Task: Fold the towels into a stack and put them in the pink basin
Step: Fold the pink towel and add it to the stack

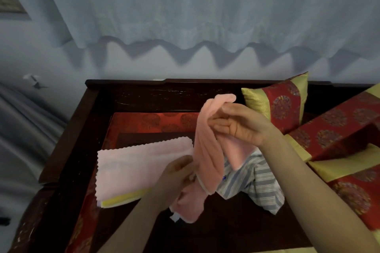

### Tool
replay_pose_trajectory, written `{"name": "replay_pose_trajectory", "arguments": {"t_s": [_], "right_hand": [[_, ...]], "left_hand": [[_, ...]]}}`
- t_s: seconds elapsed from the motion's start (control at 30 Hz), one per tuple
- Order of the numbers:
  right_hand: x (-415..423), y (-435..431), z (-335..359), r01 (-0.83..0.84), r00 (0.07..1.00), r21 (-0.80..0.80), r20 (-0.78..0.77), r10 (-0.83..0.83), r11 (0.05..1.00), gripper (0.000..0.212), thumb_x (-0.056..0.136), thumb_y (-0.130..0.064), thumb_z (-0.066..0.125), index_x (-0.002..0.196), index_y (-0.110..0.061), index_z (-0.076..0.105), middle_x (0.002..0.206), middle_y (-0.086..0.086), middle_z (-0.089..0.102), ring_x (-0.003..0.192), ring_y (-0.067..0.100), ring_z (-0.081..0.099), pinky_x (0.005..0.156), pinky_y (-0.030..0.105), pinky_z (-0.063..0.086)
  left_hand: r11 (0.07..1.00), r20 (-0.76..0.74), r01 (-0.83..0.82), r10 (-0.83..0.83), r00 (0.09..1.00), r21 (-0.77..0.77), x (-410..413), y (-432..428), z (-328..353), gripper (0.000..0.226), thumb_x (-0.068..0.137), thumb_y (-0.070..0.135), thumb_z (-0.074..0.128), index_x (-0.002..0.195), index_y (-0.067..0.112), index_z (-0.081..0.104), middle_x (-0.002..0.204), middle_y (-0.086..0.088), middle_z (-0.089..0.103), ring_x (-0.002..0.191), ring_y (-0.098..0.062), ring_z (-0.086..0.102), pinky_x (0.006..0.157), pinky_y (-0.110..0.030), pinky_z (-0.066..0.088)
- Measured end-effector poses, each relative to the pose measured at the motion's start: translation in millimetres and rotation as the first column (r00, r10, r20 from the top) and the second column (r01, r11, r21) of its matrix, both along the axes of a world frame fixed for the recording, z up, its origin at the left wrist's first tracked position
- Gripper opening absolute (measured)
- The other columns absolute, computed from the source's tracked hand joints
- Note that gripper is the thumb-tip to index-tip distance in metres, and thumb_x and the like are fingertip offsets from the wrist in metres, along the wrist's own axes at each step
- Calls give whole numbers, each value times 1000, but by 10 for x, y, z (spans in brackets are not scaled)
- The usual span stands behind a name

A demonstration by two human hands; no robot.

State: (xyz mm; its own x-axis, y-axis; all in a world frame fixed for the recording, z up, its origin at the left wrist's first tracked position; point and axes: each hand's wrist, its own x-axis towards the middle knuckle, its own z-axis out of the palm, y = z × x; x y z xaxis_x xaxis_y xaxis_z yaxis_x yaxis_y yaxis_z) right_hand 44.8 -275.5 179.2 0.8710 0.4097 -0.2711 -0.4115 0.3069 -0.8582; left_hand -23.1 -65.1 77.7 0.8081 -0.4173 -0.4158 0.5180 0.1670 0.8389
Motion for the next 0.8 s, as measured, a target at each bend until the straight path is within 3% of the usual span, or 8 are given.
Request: {"name": "replay_pose_trajectory", "arguments": {"t_s": [0.1, 0.2, 0.37, 0.47, 0.57, 0.6, 0.73, 0.8], "right_hand": [[-2, -49, -35, 65, 996, -218, 75, -50, 974, 14, 75, -6, 66, 87, -4, 73, 86, 13, 73, 78, 18, 73, 69, 24, 59], [40, -78, -117, 281, 957, -489, 210, -201, 826, 9, 83, -6, 67, 91, -9, 70, 83, 7, 68, 69, 9, 66, 69, 21, 56], [102, -33, 6, 350, 936, -382, 178, -304, 855, 19, 98, -24, 49, 95, -18, 67, 84, -5, 72, 75, 6, 67, 69, 22, 54], [251, 2, 200, 431, 900, -487, 297, -320, 760, 19, 98, -25, 49, 88, -18, 63, 79, -4, 65, 71, 6, 59, 59, 15, 49], [494, 45, 515, 498, 863, -560, 393, -317, 662, 5, 89, -22, 62, 86, -23, 59, 78, -2, 58, 66, 9, 52, 55, 21, 43], [575, 62, 654, 526, 846, -552, 417, -332, 647, 11, 84, -18, 66, 89, -24, 59, 80, 0, 58, 65, 10, 52, 55, 22, 43], [795, 147, 1261, 626, 757, -474, 561, -336, 619, 30, 69, -15, 68, 94, -28, 58, 85, 0, 56, 71, 15, 53, 60, 28, 37], [822, 202, 1517, 666, 695, -398, 638, -331, 631, 30, 66, -15, 67, 90, -29, 58, 73, -3, 51, 64, 13, 48, 56, 26, 34]], "left_hand": [[995, 126, -100, 103, 987, -30, 79, 68, 86, 20, 88, 20, 63, 69, 18, 62, 60, 4, 48, 61, -13, 44, 58, -25, 40], [968, 244, -252, 245, 938, -4, 227, 154, 270, 14, 90, 13, 57, 82, 16, 69, 69, 8, 65, 67, -7, 60, 67, -24, 50], [896, 330, -440, 436, 837, -67, 619, 425, 731, 18, 88, 24, 59, 73, 21, 69, 56, 8, 54, 52, -8, 47, 53, -26, 38], [856, 339, -486, 516, 787, -174, 826, 558, 1084, 22, 94, 15, 52, 76, 15, 65, 55, 9, 60, 50, -2, 52, 52, -20, 44], [834, 312, -514, 551, 774, -199, 1044, 723, 1445, 39, 93, 15, 55, 57, 18, 70, 52, 10, 61, 49, 1, 55, 53, -17, 47], [833, 315, -521, 553, 771, -187, 1111, 778, 1564, 37, 92, 18, 58, 57, 20, 69, 52, 11, 59, 49, 0, 54, 55, -18, 47], [794, 292, -565, 608, 738, -223, 1369, 970, 2023, 14, 90, 24, 60, 76, 22, 60, 48, 13, 58, 46, 1, 54, 51, -18, 48], [779, 306, -567, 626, 717, -266, 1455, 1075, 2257, 15, 89, 26, 62, 75, 22, 59, 53, 12, 58, 51, 0, 55, 55, -18, 50]]}}
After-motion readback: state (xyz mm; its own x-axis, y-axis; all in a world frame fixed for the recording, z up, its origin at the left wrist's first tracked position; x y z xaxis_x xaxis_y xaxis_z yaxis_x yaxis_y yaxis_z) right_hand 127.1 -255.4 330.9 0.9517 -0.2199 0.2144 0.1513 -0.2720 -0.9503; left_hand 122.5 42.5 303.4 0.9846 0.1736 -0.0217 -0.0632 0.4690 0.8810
